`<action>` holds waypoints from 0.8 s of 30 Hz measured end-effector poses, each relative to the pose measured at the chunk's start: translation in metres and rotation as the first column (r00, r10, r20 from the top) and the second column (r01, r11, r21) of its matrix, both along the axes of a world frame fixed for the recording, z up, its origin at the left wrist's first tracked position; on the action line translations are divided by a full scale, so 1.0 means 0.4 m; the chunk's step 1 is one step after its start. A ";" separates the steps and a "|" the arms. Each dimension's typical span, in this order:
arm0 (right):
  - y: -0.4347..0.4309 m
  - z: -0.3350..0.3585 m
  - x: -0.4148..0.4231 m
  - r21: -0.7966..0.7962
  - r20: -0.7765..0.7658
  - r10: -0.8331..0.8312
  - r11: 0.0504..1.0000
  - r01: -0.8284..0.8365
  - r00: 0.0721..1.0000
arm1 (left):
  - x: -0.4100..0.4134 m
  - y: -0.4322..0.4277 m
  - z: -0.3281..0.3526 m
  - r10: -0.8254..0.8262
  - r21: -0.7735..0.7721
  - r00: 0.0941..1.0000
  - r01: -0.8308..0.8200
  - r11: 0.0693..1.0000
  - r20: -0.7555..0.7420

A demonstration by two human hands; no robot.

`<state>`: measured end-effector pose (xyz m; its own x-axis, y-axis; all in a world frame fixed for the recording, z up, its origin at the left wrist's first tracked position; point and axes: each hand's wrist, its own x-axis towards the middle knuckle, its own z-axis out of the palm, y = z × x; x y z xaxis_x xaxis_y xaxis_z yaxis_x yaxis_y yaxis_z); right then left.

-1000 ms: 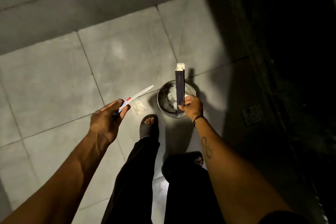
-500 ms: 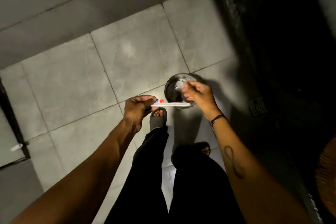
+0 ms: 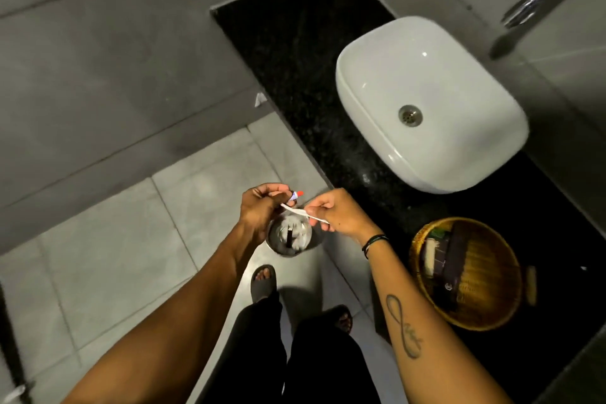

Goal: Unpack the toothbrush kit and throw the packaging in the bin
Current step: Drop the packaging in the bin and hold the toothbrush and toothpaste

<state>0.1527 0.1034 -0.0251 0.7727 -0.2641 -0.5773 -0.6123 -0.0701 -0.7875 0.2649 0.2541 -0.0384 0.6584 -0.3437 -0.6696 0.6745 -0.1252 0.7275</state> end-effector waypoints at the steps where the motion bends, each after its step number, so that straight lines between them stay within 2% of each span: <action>1: -0.014 0.025 -0.018 -0.021 0.009 -0.027 0.999 0.027 1.000 | 0.001 -0.015 0.019 0.039 -0.026 0.999 -0.040 0.999 -0.019; 6: -0.103 0.133 -0.153 -0.059 0.072 -0.233 0.970 0.238 0.970 | -0.004 -0.091 0.090 0.161 -0.170 0.980 -0.180 0.969 -0.122; 13: -0.201 0.201 -0.301 0.052 0.097 -0.497 0.868 0.494 0.862 | -0.097 -0.239 0.163 0.122 -0.254 0.973 -0.170 0.952 -0.195; 18: -0.242 0.197 -0.405 0.122 0.093 -0.693 0.721 0.682 0.715 | -0.201 -0.345 0.194 0.002 -0.234 0.982 -0.047 0.971 -0.191; 24: -0.276 0.148 -0.556 0.075 0.077 -0.848 0.529 0.845 0.524 | -0.322 -0.436 0.175 -0.192 -0.132 0.973 0.175 0.976 -0.126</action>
